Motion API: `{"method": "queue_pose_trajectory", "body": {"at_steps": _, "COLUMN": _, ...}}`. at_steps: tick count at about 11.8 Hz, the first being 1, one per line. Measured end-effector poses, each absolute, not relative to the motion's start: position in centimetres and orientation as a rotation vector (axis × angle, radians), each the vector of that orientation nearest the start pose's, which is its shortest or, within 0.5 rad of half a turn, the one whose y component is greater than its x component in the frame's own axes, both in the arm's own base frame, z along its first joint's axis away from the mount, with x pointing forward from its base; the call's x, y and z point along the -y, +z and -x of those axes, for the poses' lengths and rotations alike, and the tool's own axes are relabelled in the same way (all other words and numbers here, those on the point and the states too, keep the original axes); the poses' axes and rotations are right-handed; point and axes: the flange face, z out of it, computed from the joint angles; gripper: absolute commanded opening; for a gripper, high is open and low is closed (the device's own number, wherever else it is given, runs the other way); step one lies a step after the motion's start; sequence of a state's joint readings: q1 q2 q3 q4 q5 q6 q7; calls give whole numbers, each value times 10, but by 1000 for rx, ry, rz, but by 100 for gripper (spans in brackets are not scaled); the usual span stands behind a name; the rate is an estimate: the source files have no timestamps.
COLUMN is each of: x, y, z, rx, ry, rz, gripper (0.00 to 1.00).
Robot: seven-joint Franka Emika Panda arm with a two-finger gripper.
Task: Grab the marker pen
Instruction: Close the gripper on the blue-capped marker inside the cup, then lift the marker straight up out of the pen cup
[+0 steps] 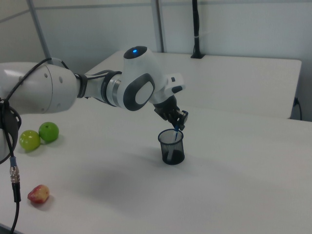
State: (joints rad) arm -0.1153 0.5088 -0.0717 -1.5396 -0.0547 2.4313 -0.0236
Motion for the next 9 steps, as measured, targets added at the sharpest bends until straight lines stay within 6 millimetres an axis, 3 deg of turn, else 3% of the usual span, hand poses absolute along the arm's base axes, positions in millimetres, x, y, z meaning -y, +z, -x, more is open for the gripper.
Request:
{"method": "queue_pose_trajectory", "body": {"at_steps": 4, "x": 126, "y": 400, "z": -716, "rx": -181, "ry": -607, "rz": 3194, "gripper": 6}}
{"method": "queue_pose_trajectory", "body": {"at_steps": 9, "x": 126, "y": 403, "z": -716, "rx": -181, "ry": -614, "rz": 3193, "gripper": 0}}
